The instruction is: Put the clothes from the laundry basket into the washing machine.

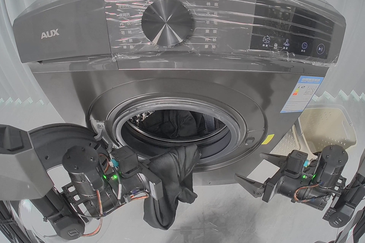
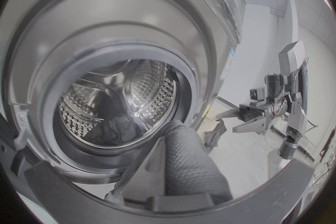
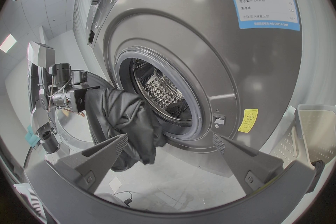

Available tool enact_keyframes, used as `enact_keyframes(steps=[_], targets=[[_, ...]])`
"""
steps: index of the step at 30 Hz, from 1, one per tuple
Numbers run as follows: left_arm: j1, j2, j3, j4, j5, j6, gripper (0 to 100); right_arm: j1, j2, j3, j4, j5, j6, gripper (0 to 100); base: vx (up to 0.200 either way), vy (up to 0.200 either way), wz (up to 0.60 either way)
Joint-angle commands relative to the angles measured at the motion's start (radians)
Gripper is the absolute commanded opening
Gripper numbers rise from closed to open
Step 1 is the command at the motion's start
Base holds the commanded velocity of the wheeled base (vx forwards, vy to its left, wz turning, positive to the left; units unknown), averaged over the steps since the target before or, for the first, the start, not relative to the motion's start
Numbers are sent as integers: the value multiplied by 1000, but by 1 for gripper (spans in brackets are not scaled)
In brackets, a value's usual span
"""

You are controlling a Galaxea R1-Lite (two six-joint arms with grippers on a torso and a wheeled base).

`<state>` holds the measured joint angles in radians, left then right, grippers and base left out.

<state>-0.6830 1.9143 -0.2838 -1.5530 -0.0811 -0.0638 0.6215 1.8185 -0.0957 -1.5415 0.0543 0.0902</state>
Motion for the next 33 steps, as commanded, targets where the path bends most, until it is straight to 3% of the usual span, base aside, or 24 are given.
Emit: enact_keyframes(steps=[1,3,4,6,13,18,25,33], targets=[[-18,60,-25,-2,0,12,0,29,-13,8,0,-2,0,100,0,0,0],[-29,52,-28,-1,46,13,0,30,-16,8,0,-2,0,100,0,0,0],[-43,62,-34,-1,124,6,0,30,-19,10,0,-2,0,100,0,0,0],[-67,85,-40,-2,169,2,0,30,-21,10,0,-2,0,100,0,0,0],[-101,88,-66,-4,175,-5,0,30,-19,8,0,-2,0,100,-29,0,0],[-93,92,-72,-2,175,-2,0,32,-18,8,0,-2,0,100,-200,0,0],[-75,92,-113,-2,176,9,0,32,-16,-1,0,-7,0,100,0,0,0],[6,124,-264,-1,173,-7,0,93,-10,-42,0,-123,13,100,0,0,0]])
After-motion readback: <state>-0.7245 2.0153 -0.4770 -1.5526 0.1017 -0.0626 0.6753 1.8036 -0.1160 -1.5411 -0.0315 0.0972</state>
